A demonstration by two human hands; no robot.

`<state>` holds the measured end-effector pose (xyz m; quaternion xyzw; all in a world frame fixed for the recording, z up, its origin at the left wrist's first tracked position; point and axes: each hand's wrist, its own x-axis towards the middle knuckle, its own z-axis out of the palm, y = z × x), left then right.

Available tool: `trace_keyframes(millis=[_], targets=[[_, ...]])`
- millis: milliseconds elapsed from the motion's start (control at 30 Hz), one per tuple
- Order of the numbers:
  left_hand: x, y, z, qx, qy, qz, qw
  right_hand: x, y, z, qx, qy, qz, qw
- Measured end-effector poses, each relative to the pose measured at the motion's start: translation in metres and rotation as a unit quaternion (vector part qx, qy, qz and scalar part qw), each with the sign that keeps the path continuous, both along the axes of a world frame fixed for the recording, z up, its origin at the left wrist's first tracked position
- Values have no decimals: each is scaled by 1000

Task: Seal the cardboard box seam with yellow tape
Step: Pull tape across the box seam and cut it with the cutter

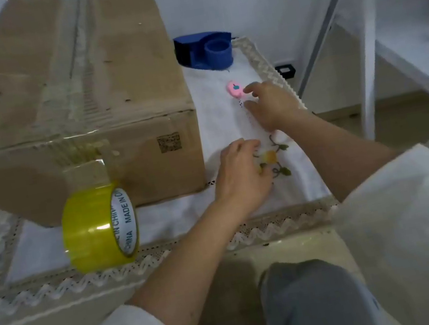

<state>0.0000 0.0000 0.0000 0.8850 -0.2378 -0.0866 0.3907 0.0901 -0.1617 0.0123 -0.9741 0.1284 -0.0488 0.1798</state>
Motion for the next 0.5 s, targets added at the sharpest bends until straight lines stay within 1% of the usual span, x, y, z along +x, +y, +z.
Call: trace_keyframes(millis=[300,433,500], targets=[[24,-12,-10,18,-12,16,1000,34,-6,-4,-65,23,29,997],[24,-12,-13,15,-11,19,1000,36,-2,-3,-35,-15,-5,999],[24,-12,-12,13,-12,21,1000,36,0,-2,25,-22,-29,999]])
